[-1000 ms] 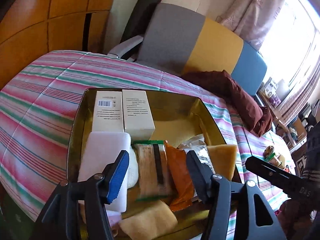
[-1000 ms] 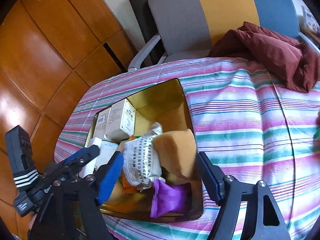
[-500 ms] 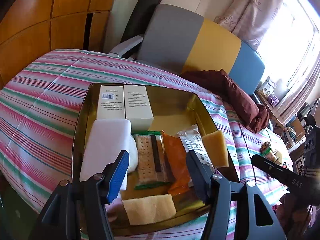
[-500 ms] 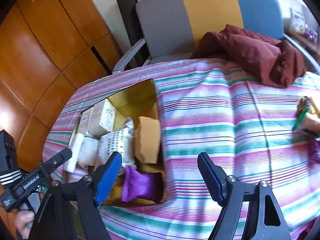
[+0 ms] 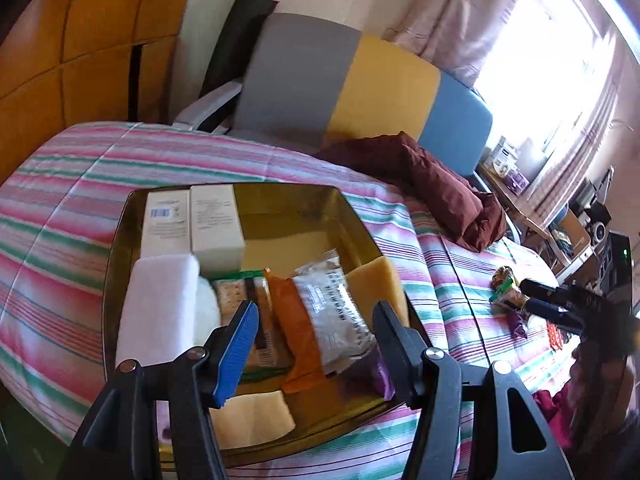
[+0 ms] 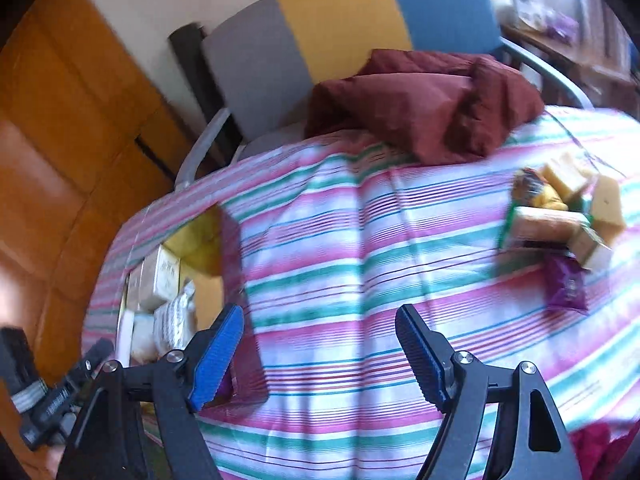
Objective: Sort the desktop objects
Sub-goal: 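Move both grippers back to the remaining pile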
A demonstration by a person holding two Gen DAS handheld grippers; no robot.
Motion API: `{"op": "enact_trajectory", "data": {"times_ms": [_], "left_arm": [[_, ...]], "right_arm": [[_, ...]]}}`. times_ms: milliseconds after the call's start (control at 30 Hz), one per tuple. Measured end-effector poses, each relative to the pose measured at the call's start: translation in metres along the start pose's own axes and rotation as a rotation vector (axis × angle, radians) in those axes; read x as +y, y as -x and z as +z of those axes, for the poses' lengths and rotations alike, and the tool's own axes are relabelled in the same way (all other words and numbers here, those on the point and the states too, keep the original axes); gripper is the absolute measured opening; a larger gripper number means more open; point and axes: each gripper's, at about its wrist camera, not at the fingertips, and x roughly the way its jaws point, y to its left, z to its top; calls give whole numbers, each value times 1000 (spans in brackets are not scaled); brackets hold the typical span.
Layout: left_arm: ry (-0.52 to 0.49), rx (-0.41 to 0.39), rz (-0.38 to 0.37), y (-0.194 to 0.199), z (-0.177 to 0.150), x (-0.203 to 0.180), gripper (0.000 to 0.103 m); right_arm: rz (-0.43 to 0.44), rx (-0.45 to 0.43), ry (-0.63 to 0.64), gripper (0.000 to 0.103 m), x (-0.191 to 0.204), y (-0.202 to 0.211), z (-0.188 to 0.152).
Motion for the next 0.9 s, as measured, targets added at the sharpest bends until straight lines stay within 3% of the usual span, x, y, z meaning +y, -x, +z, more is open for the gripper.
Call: {"op": "enact_trajectory", "data": {"times_ms": [100,267,367,567,733,900], "left_arm": [[-39,2,8,-2,2,-12,61],[-74,30,-70,-7,6,-33,61],[-116,40,-96,-10,8,-50,61],[-178,73,-151,-21,9,-83,61],[-217,97,-173,-29,9,-104,61],[-267,109,-185,-36,10,-125,61]], "right_arm": [[-20,-25,-83,79,-31,15,13],[-65,-65,-246,79,-95,40,31],[-126,-81,-352,87,-141,50,38],[-162,-21,-486,90,-209,44,46],[-114,46,-588,90,-240,23,45],[-77,23,-720,90,-263,5,38]]}}
